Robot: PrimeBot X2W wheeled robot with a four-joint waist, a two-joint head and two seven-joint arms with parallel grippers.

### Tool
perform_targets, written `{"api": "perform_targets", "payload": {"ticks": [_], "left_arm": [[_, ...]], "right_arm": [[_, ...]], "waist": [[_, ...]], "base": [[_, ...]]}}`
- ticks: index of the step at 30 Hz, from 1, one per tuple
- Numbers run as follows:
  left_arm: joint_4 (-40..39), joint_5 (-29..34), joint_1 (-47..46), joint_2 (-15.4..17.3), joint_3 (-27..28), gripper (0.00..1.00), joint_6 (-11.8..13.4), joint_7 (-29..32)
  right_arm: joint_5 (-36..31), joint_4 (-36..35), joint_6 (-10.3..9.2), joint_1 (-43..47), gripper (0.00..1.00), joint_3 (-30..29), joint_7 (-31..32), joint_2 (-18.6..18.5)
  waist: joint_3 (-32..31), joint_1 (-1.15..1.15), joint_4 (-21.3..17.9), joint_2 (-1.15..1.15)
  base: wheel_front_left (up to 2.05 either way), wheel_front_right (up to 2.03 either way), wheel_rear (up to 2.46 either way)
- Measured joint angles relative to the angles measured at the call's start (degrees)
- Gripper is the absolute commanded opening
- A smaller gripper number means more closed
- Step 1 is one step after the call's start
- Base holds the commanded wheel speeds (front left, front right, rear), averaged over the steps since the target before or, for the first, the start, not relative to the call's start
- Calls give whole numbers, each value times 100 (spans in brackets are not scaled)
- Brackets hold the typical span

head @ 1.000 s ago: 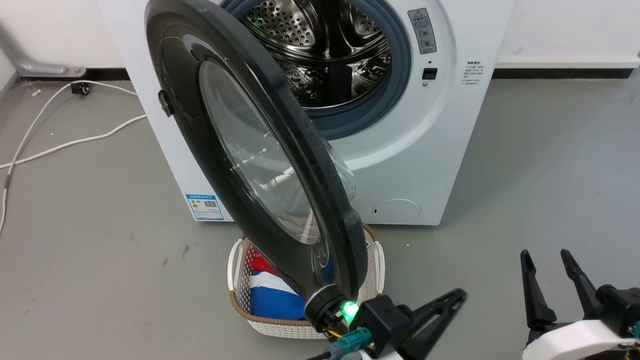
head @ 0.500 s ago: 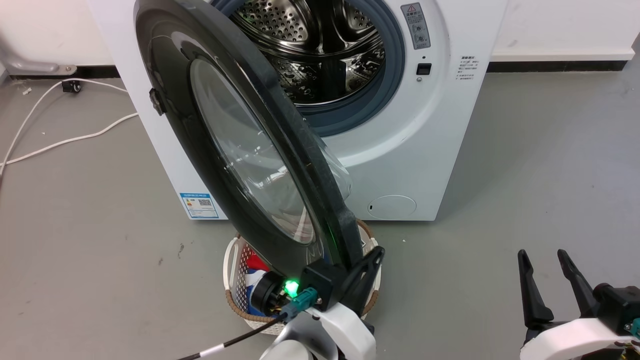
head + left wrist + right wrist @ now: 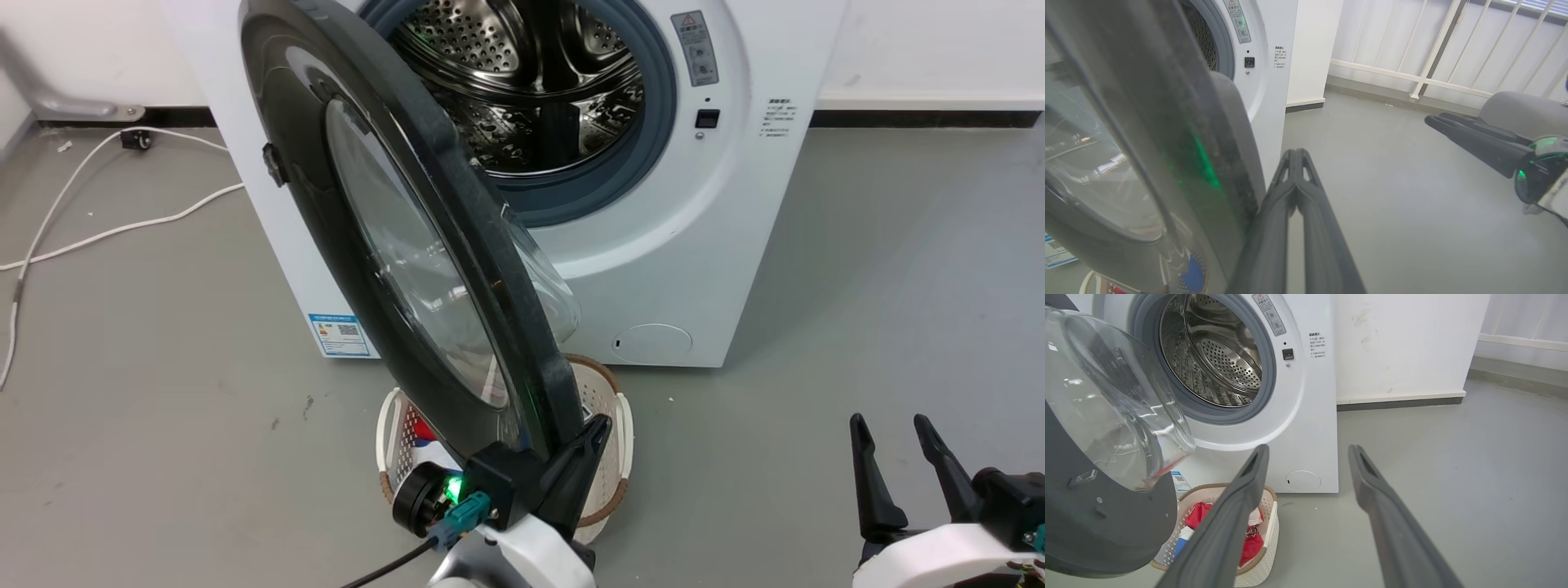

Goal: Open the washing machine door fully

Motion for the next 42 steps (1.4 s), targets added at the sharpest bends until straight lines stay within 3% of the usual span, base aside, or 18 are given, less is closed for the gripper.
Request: {"api": "perform_targets", "payload": {"ticks": [19,42], "left_arm": [[-1246,153,530,421,-51,0,426,162],[-1678,143,773,659,316,0,980,197]], "right_arm": [[-21,29,0,-5,100,-37,79,1],[30,111,0,-18,100,-89,70,1]], "waist": [[6,0,821,0],[71,0,2102,0]], "base": [[0,0,0],[0,0,0]]}}
